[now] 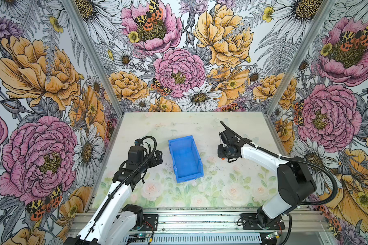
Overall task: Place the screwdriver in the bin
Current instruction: 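Close the right gripper on the black-and-orange handle and lift the screwdriver, then carry the screwdriver over the blue bin and lower it inside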
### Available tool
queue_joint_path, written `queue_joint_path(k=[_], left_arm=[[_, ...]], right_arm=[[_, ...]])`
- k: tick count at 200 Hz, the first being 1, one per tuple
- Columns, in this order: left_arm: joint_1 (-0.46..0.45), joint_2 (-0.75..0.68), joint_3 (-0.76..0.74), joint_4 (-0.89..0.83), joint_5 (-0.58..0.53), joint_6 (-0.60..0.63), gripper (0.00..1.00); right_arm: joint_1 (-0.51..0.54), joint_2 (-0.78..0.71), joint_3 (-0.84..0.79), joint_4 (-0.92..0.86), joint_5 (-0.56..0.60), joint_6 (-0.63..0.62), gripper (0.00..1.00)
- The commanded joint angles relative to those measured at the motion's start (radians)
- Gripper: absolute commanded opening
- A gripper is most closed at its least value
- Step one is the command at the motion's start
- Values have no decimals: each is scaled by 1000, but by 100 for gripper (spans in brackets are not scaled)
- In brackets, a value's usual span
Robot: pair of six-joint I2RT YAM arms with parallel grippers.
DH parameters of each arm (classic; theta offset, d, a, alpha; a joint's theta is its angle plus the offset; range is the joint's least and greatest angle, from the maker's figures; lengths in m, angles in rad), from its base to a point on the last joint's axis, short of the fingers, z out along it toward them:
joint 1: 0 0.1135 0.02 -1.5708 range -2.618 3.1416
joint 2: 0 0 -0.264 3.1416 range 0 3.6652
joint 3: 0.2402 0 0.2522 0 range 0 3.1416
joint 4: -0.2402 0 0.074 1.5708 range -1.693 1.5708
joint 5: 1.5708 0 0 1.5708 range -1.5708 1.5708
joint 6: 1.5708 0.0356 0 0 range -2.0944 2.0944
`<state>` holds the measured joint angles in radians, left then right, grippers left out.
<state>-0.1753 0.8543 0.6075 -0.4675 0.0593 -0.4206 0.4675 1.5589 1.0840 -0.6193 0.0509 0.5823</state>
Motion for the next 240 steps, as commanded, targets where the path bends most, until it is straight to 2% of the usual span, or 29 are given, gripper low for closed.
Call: queue_joint_path(k=[1, 50, 85, 130, 240], left_arm=[[30, 0, -2, 5, 40, -8, 99], [84, -6, 2, 6, 60, -10, 99], [96, -17, -14, 18, 58, -26, 99], [119, -21, -27, 30, 53, -35, 99], [128, -10, -37, 37, 53, -27, 99]], right_arm=[[32, -93, 33, 0, -49, -16, 0], [152, -135, 142, -31, -110, -1, 0], [257, -68, 213, -33, -133, 44, 0], [376, 52, 282, -34, -163, 18, 0], [399, 250, 368, -34, -215, -26, 0]])
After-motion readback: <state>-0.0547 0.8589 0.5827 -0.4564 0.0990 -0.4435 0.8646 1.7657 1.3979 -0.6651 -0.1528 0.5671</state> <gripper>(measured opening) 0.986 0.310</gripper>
